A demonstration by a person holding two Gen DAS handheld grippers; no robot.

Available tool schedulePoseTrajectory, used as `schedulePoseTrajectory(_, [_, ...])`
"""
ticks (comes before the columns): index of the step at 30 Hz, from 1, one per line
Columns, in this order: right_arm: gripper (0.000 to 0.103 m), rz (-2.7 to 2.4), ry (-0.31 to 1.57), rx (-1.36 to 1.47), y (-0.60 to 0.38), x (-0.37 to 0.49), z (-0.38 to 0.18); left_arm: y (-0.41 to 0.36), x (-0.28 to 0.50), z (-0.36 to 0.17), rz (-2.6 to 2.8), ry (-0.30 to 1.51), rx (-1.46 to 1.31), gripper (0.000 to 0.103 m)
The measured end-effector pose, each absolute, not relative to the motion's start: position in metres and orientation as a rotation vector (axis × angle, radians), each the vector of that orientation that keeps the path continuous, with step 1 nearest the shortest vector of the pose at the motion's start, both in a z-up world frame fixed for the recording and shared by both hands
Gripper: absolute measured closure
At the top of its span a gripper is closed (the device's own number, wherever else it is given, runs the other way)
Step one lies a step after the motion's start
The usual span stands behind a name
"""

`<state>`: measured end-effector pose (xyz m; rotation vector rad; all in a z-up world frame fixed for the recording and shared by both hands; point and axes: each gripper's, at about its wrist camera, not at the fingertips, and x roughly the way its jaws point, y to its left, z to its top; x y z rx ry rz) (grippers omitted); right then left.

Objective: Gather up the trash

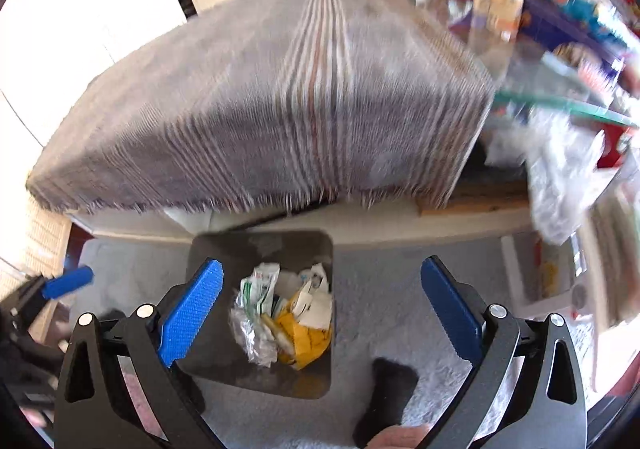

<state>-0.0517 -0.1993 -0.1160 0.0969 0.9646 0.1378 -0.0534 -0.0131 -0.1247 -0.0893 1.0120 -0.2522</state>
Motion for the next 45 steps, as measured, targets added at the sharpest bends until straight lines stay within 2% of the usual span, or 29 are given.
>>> schedulePoseTrajectory(9, [0.003,0.120,0.711,0.034,-0.218,-0.068,-0.018,0.022,-0.051,-0.025,-0.172,0.759,-0.052,0.008])
schedulePoseTrajectory(17, [0.003,0.060,0.503,0.078,-0.230,-0.072,0.019,0.046,-0.048,0.017,-0.095,0.546,-0.045,0.008])
schedulePoseTrajectory(23, [0.003,0.021,0.433,0.057,-0.233,-0.069,0.020,0.048,-0.042,0.012,-0.092,0.480,-0.046,0.008])
schedulePoseTrajectory(29, [0.003,0.014,0.389,0.082,-0.236,-0.074,0.014,0.046,-0.037,0.002,-0.077,0.495,-0.047,0.008])
schedulePoseTrajectory(45, [0.003,0.000,0.405,0.053,-0.234,-0.076,-0.001,0.027,-0.053,-0.019,-0.098,0.495,-0.070,0.008])
